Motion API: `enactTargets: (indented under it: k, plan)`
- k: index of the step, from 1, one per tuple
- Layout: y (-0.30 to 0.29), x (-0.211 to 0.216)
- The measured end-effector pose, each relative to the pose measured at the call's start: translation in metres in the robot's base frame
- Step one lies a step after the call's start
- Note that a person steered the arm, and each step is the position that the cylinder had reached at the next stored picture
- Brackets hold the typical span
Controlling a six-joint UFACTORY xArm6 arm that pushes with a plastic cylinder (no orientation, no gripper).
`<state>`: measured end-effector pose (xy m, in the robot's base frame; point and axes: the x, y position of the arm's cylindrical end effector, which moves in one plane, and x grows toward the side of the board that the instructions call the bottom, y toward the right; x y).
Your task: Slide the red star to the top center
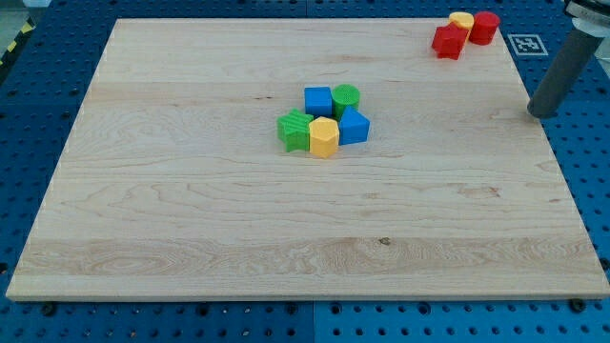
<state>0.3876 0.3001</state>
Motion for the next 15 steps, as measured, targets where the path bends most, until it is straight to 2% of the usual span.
enactTargets:
  k: [3, 4, 9, 10, 12, 13, 14, 15]
  plan:
    - [-0.008, -0.084]
    - [-0.019, -0.096]
    - [-0.055, -0.141]
    - [-0.069, -0.142]
    - [-0.100, -0.110]
    - [-0.130, -0.112]
    - [-0.154, -0.133]
    - [-0.161, -0.143]
